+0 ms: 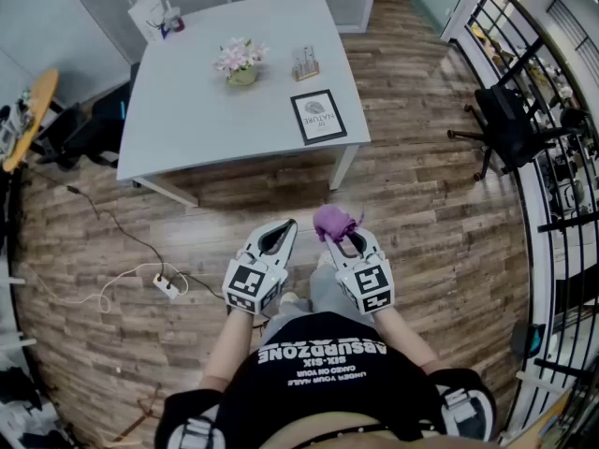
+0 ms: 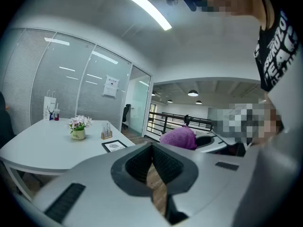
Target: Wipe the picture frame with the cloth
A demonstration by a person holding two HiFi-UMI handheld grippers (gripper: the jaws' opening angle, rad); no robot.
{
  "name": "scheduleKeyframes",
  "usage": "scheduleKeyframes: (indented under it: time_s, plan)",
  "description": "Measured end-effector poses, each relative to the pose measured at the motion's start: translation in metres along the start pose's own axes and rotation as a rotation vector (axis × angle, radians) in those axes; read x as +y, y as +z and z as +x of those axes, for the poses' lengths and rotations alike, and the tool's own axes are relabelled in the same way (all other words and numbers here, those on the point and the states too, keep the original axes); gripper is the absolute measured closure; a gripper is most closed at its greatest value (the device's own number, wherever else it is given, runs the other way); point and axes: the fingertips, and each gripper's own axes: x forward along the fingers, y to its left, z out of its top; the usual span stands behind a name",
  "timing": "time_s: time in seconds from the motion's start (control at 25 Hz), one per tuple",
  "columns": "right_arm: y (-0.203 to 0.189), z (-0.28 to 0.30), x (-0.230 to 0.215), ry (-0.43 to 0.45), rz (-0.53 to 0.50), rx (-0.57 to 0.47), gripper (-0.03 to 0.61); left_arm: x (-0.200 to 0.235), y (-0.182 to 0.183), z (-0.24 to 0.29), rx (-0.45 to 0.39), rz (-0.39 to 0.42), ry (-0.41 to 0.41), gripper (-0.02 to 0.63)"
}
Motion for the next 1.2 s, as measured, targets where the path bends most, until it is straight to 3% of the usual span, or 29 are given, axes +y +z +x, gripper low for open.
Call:
scheduleKeyframes:
  time_s: [0.32,0.6,0.92,1.2]
  plan:
    - [0.011,0.004,-0.027,-0.003,-0.007,-0.03,0.46,-0.001,0.013,0.034,0.002,0.029,-0.006,0.597]
    - [0.029,0.015,-0.075,0.018,-0.057,-0.076,0.46,0.007,0.029,0.074,-0.003,0.07,0.049,0.597]
    - [0.041,0.033,-0.109,0.048,-0.108,-0.061,0.459,0.035,0.035,0.104,0.003,0.026,0.126,0.597]
    - [0.051,0.069,-0.139,0.068,-0.128,-0.065,0.456,0.066,0.008,0.164,0.103,0.029,0.077,0.597]
